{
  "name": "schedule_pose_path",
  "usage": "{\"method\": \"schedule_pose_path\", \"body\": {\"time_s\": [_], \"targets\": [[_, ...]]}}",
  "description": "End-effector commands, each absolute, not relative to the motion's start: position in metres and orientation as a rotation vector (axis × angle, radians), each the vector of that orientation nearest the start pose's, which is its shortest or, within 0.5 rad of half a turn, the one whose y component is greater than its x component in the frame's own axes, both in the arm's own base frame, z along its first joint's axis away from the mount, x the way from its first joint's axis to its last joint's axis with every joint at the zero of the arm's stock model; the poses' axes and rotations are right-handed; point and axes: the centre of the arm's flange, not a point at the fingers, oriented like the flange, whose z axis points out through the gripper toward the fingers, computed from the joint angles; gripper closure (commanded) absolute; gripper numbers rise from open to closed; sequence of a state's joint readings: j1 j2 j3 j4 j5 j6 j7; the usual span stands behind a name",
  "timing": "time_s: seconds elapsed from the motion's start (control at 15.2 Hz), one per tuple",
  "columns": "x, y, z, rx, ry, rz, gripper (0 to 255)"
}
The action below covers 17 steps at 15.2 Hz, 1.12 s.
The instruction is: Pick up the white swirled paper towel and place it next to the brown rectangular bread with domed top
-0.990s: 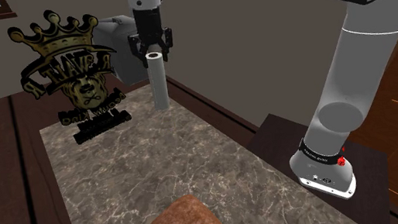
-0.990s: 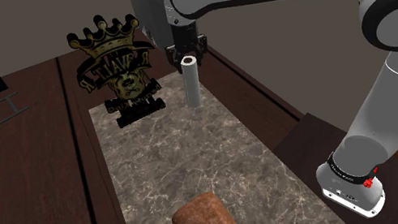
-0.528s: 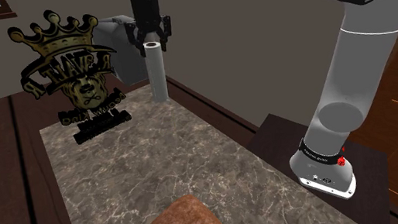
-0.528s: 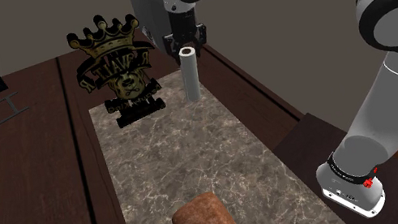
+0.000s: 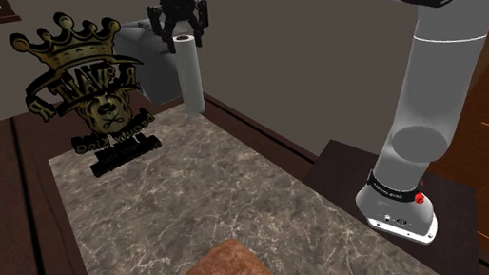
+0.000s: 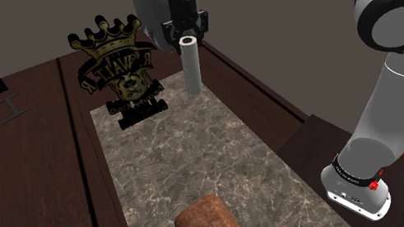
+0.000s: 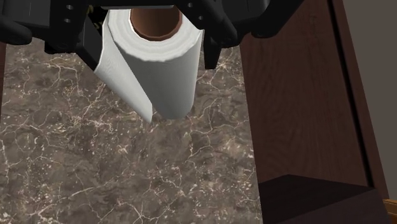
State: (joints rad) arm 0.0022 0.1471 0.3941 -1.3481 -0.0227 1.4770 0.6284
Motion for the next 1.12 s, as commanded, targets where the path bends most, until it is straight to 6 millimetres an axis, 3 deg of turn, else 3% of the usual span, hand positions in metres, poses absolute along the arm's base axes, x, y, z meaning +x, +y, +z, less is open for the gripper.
{"method": "schedule_pose_path", "body": {"time_s": [0.0,0.59,1.06], "targets": [[0.550,0.206,0.653,-3.094,0.369,0.036,255],[0.550,0.206,0.699,-3.094,0.369,0.036,255],[0.468,0.248,0.700,-3.094,0.369,0.036,255]]}}
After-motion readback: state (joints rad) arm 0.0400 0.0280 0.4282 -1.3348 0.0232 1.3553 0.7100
